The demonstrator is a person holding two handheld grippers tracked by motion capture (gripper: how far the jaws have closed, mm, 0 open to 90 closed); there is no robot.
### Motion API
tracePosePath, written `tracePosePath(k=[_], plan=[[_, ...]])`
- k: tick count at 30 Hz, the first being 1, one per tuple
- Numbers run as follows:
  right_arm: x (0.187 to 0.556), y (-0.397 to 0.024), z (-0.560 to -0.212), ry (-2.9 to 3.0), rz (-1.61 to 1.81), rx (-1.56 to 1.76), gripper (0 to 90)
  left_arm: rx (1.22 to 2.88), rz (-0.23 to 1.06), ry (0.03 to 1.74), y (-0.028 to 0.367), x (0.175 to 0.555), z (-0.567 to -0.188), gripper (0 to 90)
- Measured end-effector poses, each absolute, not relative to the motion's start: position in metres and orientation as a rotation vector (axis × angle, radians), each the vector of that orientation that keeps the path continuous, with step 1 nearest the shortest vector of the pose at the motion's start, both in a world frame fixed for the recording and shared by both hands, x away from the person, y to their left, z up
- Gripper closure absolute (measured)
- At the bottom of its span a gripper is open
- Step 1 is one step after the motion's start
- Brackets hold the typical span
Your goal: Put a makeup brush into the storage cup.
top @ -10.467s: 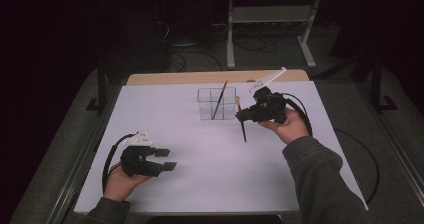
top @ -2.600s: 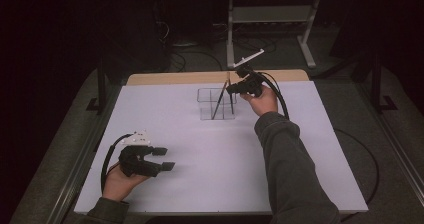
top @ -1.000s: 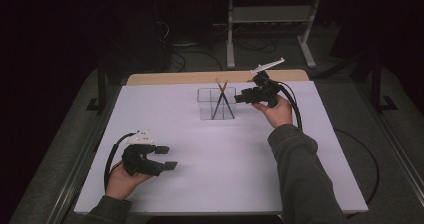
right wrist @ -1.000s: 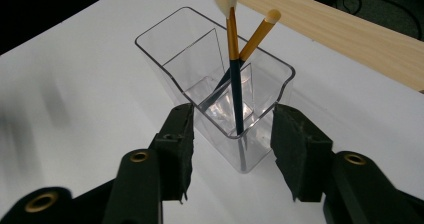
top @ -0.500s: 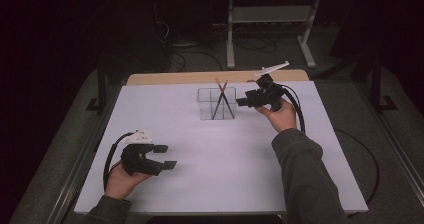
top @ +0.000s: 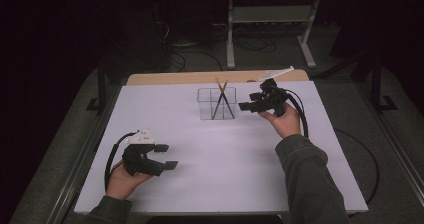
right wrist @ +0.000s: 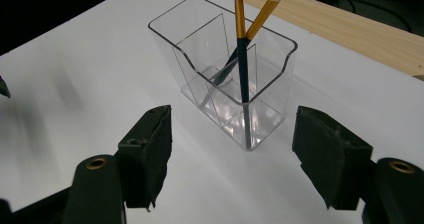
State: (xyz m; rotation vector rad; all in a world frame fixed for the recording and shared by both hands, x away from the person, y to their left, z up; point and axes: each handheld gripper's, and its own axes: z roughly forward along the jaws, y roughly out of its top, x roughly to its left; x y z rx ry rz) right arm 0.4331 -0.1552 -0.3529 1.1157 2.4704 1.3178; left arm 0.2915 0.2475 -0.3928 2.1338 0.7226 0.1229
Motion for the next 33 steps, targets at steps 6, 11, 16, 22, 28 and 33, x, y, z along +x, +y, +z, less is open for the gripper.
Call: tracePosePath(k=[6, 11, 16, 22, 28, 33], plan=[[0.428, -0.161, -0.355, 2.462, 1.329, 1.113, 29.1, 2.140, 0.129, 0.724, 0.247, 0.292, -0.393, 25.2], [0.424, -0.164, -0.356, 2.458, 1.348, 1.111, 27.6, 2.137, 0.136, 0.731, 0.248, 0.293, -0.393, 24.4], [0.419, -0.164, -0.356, 2.455, 1.349, 1.084, 27.2, 2.131, 0.145, 0.733, 0.248, 0.292, -0.393, 23.9], [0.413, -0.165, -0.355, 2.450, 1.346, 1.071, 26.5, 2.135, 0.152, 0.734, 0.248, 0.293, -0.393, 23.1], [0.408, -0.169, -0.357, 2.448, 1.339, 1.082, 25.7, 2.125, 0.152, 0.747, 0.249, 0.293, -0.393, 21.7], [0.404, -0.175, -0.361, 2.441, 1.344, 1.084, 25.5, 2.130, 0.161, 0.745, 0.249, 0.294, -0.394, 20.8]])
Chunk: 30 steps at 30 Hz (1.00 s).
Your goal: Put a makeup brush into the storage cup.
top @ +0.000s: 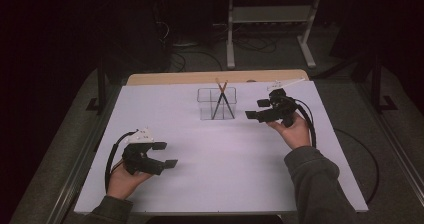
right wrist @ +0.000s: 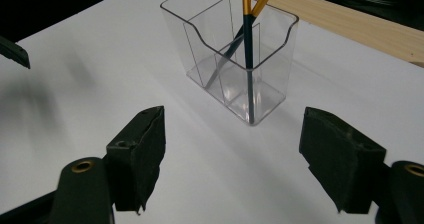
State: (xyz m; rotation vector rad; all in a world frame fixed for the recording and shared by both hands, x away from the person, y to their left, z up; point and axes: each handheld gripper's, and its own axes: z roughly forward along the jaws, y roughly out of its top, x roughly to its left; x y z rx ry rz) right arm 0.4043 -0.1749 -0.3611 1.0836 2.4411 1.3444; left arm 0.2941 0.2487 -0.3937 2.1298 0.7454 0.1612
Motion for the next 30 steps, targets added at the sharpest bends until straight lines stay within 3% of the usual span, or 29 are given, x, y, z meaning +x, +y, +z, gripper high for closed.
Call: tracePosePath(k=[30], plan=[[0.382, -0.189, -0.373, 2.419, 1.360, 1.104, 24.0, 2.119, 0.191, 0.747, 0.252, 0.295, -0.393, 20.5]])
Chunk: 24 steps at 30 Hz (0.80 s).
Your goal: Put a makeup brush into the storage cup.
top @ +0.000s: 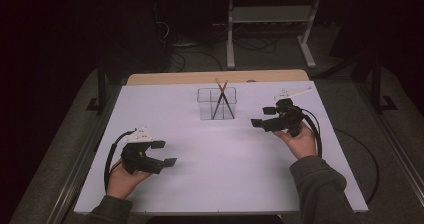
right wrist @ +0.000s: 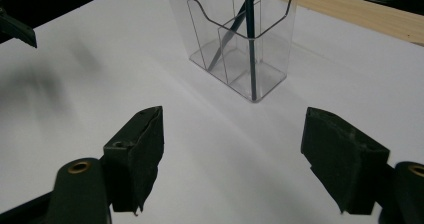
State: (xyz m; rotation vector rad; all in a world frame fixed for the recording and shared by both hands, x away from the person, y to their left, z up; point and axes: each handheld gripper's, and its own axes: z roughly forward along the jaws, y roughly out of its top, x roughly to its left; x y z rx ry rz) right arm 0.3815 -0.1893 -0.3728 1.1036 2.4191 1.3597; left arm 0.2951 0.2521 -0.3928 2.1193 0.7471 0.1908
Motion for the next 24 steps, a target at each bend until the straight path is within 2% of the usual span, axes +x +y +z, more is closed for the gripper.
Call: tracePosePath(k=[24], plan=[[0.357, -0.199, -0.383, 2.407, 1.383, 1.106, 23.1, 2.112, 0.214, 0.760, 0.251, 0.294, -0.394, 20.8]])
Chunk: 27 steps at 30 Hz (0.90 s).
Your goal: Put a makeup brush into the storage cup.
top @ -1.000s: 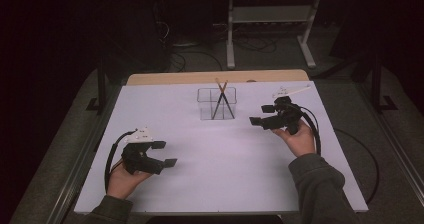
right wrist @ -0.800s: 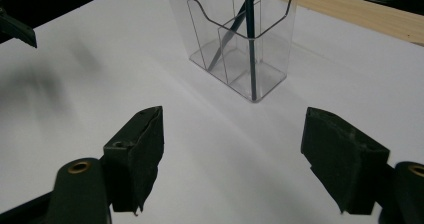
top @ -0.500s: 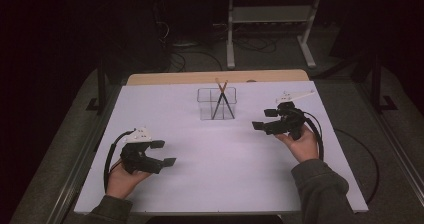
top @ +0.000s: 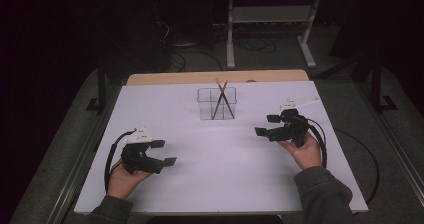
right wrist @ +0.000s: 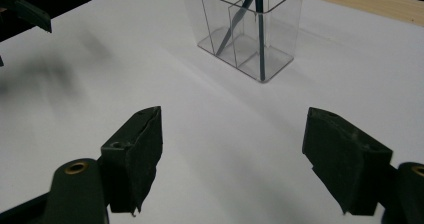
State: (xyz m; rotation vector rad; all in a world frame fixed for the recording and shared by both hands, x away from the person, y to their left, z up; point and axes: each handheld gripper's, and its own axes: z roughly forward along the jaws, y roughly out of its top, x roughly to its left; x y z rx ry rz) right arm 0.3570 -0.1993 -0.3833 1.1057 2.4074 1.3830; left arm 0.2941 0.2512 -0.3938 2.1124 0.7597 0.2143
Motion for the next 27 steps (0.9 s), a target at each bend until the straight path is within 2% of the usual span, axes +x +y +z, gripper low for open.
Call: tracePosePath(k=[27], plan=[[0.333, -0.209, -0.400, 2.392, 1.387, 1.116, 21.6, 2.066, 0.287, 0.778, 0.253, 0.292, -0.394, 20.6]])
